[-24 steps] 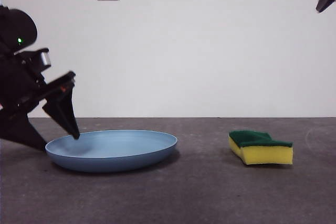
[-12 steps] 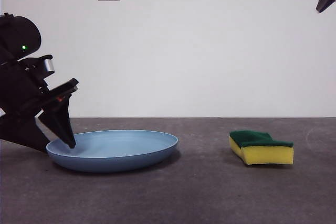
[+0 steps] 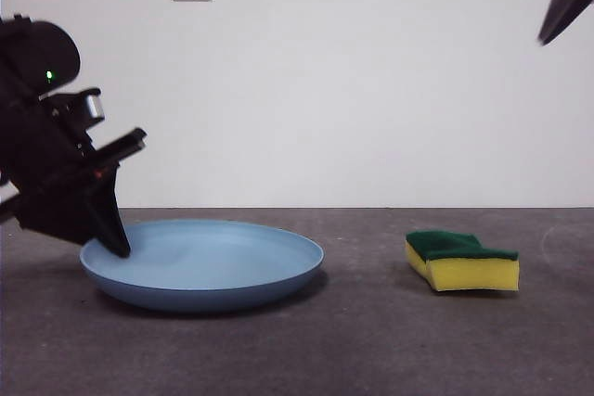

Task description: Pick up the plate,pick up the cloth,clean the plate with the cloth

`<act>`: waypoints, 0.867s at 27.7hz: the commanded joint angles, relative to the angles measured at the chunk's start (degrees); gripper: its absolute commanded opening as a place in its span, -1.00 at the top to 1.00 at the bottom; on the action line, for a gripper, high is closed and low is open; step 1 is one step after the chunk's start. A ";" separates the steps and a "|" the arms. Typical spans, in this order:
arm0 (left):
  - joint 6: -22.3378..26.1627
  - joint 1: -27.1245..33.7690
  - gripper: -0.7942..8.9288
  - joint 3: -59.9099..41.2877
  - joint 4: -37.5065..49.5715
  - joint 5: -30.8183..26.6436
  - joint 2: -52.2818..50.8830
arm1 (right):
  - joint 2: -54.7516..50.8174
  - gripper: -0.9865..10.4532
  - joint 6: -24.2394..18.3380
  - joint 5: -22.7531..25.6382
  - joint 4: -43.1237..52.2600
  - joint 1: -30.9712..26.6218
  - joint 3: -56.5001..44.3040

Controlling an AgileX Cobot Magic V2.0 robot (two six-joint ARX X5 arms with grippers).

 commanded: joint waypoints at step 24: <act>4.39 -3.54 0.85 -0.07 -15.74 -2.56 -33.66 | 42.56 0.40 -0.92 9.64 12.20 9.73 11.63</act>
